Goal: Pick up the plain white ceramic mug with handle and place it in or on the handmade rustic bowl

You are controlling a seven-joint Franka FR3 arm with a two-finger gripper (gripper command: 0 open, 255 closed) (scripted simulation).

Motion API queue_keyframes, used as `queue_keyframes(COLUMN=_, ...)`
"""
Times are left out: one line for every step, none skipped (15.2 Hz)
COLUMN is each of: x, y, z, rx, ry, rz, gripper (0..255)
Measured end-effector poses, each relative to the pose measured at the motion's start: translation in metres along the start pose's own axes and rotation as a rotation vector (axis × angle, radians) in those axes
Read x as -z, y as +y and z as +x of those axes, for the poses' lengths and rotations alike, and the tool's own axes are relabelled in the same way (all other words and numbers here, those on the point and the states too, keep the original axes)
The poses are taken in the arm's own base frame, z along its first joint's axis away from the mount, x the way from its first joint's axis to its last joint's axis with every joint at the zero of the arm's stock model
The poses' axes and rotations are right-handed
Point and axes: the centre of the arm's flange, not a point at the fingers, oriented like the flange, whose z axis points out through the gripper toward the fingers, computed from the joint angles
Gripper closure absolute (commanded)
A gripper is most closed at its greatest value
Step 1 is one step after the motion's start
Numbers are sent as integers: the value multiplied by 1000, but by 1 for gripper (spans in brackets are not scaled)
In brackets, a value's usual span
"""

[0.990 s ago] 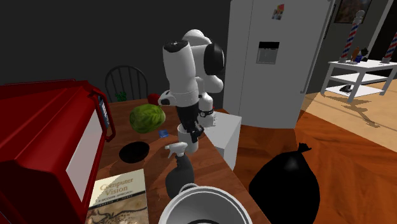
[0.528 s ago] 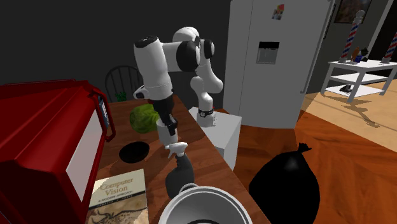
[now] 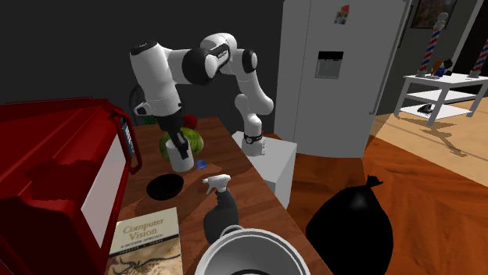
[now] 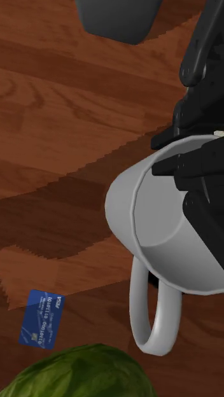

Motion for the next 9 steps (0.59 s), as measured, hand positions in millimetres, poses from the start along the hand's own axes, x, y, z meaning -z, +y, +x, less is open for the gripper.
queue_keyframes(x=0, y=9, z=8, rx=0, ry=0, rz=0, gripper=255)
queue_keyframes(x=4, y=21, z=15, rx=0, ry=0, rz=0, gripper=255)
queue_keyframes(x=5, y=32, z=23, rx=1, ry=0, rz=0, gripper=255)
queue_keyframes(x=6, y=43, z=31, rx=0, ry=0, rz=0, gripper=255)
queue_keyframes(x=9, y=53, z=38, rx=0, ry=0, rz=0, gripper=255)
queue_keyframes(x=11, y=62, z=45, rx=1, ry=0, rz=0, gripper=255)
queue_keyframes(x=9, y=69, z=48, rx=0, ry=0, rz=0, gripper=255)
queue_keyframes(x=7, y=74, z=52, rx=1, ry=0, rz=0, gripper=255)
queue_keyframes(x=2, y=76, z=54, rx=1, ry=-1, rz=0, gripper=255)
